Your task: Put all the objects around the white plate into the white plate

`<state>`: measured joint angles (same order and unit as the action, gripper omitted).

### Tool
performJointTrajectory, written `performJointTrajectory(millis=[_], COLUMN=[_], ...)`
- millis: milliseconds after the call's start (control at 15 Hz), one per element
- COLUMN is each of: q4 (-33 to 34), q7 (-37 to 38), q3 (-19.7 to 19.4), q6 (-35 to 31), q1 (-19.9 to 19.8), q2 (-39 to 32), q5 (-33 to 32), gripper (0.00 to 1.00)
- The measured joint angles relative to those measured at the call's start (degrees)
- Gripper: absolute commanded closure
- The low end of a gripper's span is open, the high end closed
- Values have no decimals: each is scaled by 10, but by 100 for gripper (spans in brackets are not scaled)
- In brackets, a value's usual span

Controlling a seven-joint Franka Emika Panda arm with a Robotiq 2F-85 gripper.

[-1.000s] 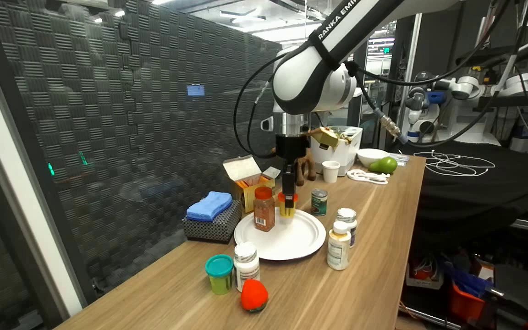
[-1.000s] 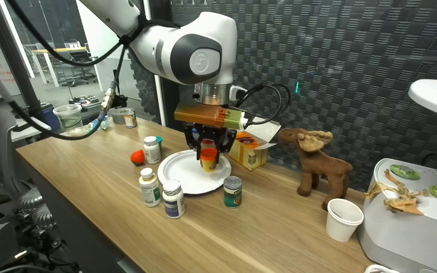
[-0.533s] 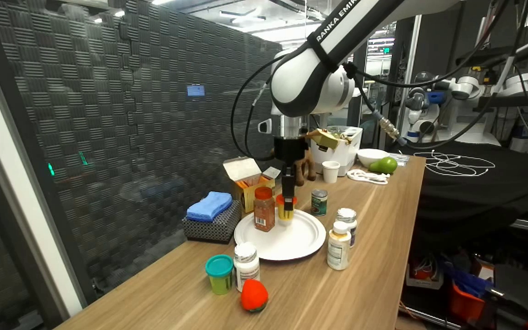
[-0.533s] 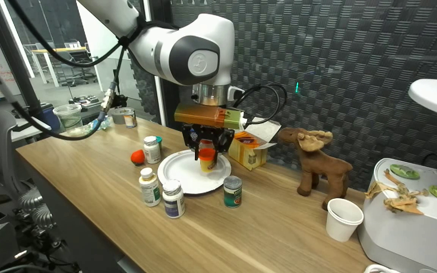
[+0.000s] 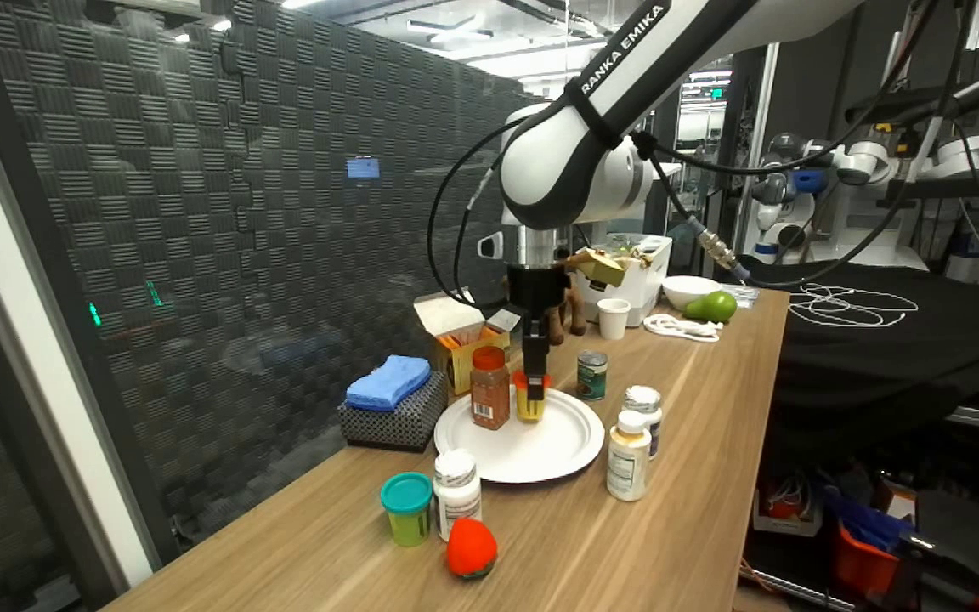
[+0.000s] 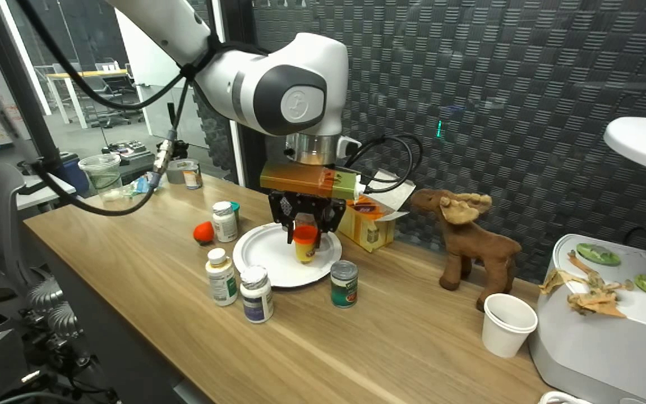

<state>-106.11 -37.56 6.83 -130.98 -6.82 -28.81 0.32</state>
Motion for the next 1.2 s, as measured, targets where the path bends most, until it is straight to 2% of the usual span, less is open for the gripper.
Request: performJointTrajectory(millis=[200, 267, 333, 533, 933, 1200], q4=[7, 10, 13, 19, 19, -21], q7=[0, 0, 0, 0, 3, 30], q3=[0, 0, 0, 0, -11, -29], q6=[0, 0, 0, 0, -9, -38], q1=[0, 0, 0, 0, 0, -1], q2=[-10, -14, -17, -25, -8, 43], q5=[0, 0, 0, 0, -1, -2], gripper=[72, 22, 21, 1, 0, 0])
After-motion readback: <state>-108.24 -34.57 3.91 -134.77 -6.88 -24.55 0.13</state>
